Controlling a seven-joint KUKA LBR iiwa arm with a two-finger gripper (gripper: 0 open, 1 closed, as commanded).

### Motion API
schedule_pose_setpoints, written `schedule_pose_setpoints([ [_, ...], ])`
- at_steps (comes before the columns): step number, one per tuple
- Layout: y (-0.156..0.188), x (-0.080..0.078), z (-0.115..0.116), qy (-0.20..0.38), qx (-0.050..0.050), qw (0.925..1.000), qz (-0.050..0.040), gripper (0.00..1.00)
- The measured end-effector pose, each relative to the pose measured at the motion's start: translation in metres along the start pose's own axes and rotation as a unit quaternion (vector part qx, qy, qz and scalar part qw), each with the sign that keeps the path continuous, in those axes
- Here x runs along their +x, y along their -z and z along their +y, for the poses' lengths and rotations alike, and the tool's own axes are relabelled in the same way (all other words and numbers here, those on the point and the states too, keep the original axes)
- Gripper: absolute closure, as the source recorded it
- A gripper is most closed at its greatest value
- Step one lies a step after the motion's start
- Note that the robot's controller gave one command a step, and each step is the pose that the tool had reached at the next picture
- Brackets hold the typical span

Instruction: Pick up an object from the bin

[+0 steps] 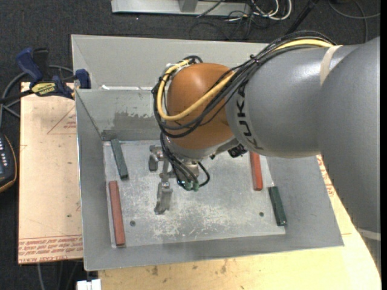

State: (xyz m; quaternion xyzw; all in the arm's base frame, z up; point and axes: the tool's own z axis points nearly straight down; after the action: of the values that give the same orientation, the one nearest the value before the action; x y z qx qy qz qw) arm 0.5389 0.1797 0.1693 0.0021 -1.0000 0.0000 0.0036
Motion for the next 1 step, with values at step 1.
schedule_pose_setpoints([
  [1,-0.1003,0.0417,-0.0292,0.057,0.0,0.9984,-0.0017,0.0],
])
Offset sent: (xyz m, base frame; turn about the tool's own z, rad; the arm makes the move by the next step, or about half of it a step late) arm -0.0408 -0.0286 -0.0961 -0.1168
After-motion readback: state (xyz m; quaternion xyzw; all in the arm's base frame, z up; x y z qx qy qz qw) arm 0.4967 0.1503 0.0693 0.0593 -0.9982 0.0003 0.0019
